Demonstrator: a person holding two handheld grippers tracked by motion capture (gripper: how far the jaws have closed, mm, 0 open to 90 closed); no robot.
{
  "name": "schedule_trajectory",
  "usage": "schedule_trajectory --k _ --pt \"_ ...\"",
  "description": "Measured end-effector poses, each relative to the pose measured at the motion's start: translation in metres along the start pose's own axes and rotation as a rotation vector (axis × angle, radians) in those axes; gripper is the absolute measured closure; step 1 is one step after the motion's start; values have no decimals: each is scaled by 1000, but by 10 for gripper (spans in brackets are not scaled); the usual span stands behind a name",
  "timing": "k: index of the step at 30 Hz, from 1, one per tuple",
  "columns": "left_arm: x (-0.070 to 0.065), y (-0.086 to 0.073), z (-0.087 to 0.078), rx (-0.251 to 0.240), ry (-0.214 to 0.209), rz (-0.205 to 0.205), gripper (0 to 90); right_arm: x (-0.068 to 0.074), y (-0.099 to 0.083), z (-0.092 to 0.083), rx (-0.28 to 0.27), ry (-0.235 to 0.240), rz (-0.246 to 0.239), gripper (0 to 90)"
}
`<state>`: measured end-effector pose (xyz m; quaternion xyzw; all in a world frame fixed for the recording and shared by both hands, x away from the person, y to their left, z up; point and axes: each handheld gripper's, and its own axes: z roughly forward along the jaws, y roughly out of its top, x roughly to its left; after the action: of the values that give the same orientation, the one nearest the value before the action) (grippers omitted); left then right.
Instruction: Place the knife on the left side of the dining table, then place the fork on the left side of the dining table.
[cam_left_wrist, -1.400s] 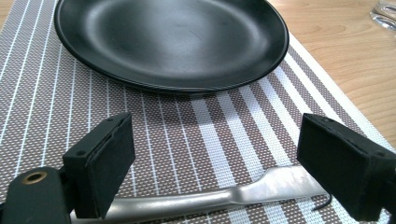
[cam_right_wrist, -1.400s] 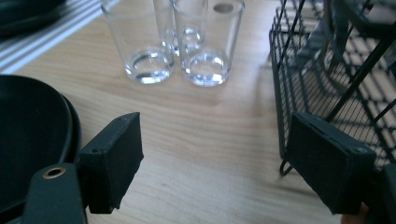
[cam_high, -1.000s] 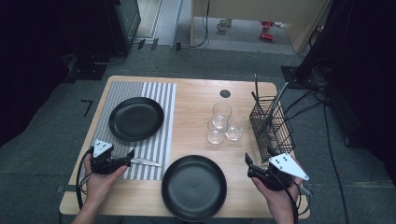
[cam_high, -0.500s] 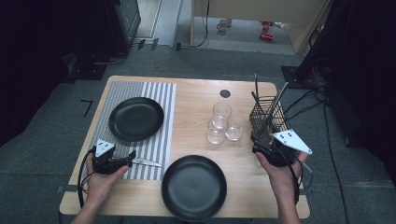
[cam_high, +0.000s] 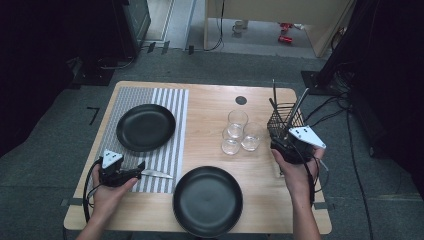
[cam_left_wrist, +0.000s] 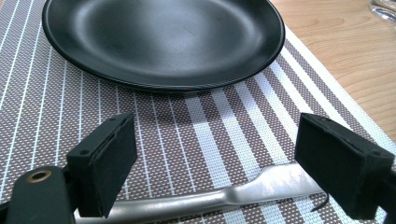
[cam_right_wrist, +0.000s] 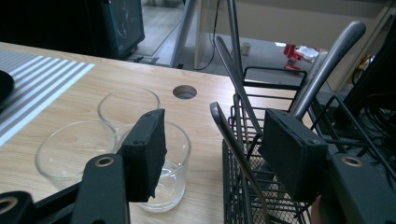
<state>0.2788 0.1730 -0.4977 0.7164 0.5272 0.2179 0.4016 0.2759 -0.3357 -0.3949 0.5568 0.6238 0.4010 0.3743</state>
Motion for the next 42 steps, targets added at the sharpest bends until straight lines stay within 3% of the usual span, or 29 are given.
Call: schedule_trajectory --k 7,11,17,22,27,35,37,42 --pt "-1 0 2 5 1 5 134 -1 -3 6 21 -17 -1 446" --pt "-2 0 3 8 -2 5 134 -3 -3 8 13 -61 -13 570" --pt "-5 0 3 11 -5 11 134 -6 -5 13 20 -49 -14 633" --pt "-7 0 2 8 -7 10 136 -9 -7 13 19 -33 -14 761" --pt "-7 -1 3 10 -5 13 137 -9 -8 13 14 -22 -27 778" --pt "-6 1 1 -5 3 13 139 -15 -6 6 -73 -161 -55 869" --pt "-6 2 0 -12 2 12 140 -21 -4 4 -86 -194 -43 880" --pt "-8 4 -2 -26 -3 15 140 -37 -2 -3 -121 -165 46 882"
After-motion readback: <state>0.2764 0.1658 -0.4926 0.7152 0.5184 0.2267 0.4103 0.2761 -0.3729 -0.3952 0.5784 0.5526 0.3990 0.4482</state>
